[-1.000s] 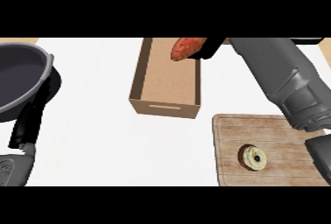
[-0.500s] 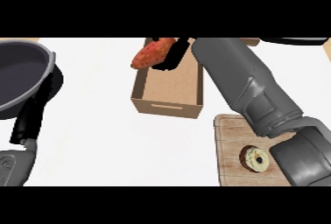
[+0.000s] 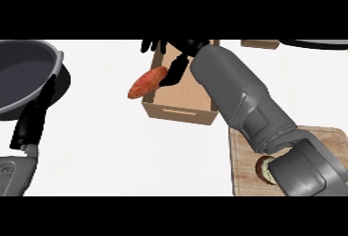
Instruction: Pick the sweet potato from the cutting board and place it in the cardboard box
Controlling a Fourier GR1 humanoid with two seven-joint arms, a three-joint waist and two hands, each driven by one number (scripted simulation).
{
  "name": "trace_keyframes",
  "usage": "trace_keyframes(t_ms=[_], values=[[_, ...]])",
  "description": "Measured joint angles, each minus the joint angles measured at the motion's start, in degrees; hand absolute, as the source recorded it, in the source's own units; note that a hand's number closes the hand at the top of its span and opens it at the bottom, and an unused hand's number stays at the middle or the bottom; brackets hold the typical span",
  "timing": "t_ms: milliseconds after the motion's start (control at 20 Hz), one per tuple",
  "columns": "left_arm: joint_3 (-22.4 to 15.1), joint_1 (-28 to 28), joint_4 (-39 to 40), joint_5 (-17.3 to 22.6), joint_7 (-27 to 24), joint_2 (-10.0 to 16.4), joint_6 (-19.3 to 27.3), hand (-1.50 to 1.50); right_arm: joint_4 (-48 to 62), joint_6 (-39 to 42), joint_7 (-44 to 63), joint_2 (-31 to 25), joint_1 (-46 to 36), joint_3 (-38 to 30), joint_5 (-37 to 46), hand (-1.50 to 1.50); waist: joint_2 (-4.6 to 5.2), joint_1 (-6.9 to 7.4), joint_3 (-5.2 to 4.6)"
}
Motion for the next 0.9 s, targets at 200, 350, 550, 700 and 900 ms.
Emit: trace_keyframes(t_ms=[200,350,550,700,900], values=[[-0.49,-0.17,-0.21,-0.31,-0.25,-0.53,-0.04,0.00,-0.10,0.83,0.34,0.29,1.27,-0.66,-0.78,-1.50,0.19,0.89,0.01],[-0.30,-0.68,0.17,-0.12,-0.03,-0.47,-0.45,0.00,-1.12,0.87,-0.85,0.37,1.74,-1.87,-2.06,-1.50,0.27,0.91,0.03],[0.18,-1.00,0.58,0.02,0.22,-0.28,-0.59,0.00,-2.74,-0.06,-2.81,0.43,2.17,-5.15,-5.30,-1.50,0.23,0.36,0.07],[0.42,-0.88,0.68,-0.17,0.06,-0.27,-0.29,0.00,-3.47,0.42,-3.36,-0.29,2.03,-8.38,-8.42,-1.50,0.16,-0.07,0.08],[0.58,-0.83,0.40,-0.39,0.20,-0.08,-0.20,0.00,-3.79,2.39,-4.26,-2.72,2.54,-12.20,-12.06,-1.50,0.28,-0.17,0.10]])
